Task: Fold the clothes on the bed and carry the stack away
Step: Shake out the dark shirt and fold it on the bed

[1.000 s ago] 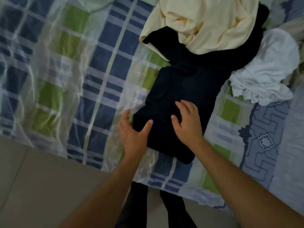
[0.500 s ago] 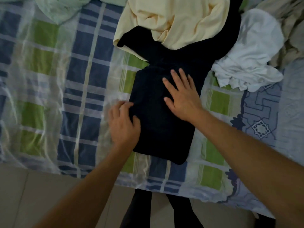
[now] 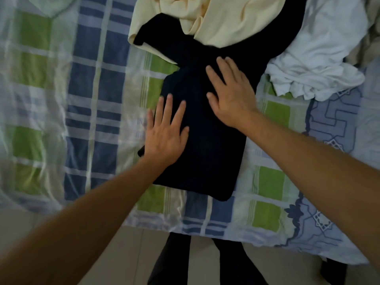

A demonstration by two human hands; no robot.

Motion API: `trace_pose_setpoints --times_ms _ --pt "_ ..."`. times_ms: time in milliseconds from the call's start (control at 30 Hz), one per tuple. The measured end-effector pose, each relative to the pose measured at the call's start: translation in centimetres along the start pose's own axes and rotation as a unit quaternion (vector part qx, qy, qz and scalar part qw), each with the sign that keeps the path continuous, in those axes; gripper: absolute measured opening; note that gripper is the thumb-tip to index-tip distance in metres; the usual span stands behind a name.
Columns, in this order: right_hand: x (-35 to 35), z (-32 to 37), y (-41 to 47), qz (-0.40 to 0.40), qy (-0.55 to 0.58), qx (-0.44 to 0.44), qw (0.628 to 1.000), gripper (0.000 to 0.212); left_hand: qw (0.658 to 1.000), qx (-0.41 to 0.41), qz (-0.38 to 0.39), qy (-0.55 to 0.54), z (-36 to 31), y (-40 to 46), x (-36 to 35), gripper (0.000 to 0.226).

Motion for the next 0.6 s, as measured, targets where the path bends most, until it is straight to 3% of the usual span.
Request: trace_pose_setpoints --times_ms 100,267,400,600 --pt "-3.1 -1.8 -1.3 0.063 -0.025 0.011 0.998 0.07 0.996 -0.07 0.018 0.049 -1.0 5.4 0.2 0.066" --pt "-5.2 -4.8 -0.9 0.059 0.0 -0.04 0.997 0.073 0.994 -0.061 0.083 0.042 1.8 9.8 -2.0 0.07" --pt "-5.5 -1.8 -6.4 0.044 0.072 -0.095 0.992 0.075 0.999 0.004 0.043 -0.033 2.6 6.6 -1.5 0.068" --pt "-7.2 6.6 -19.9 0.046 0.139 -0.066 0.987 0.067 0.995 0.074 0.016 -0.067 2.7 -3.2 -1.9 0.073"
Point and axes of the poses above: each hand's wrist, its own y-axis towards the middle knuckle, its own x-axis out of the back of the hand, z = x × y, the point moved 8 cm from there along y, towards the middle knuckle, and after that the axes turned 9 degrees about -y, right-handed, at the moved point
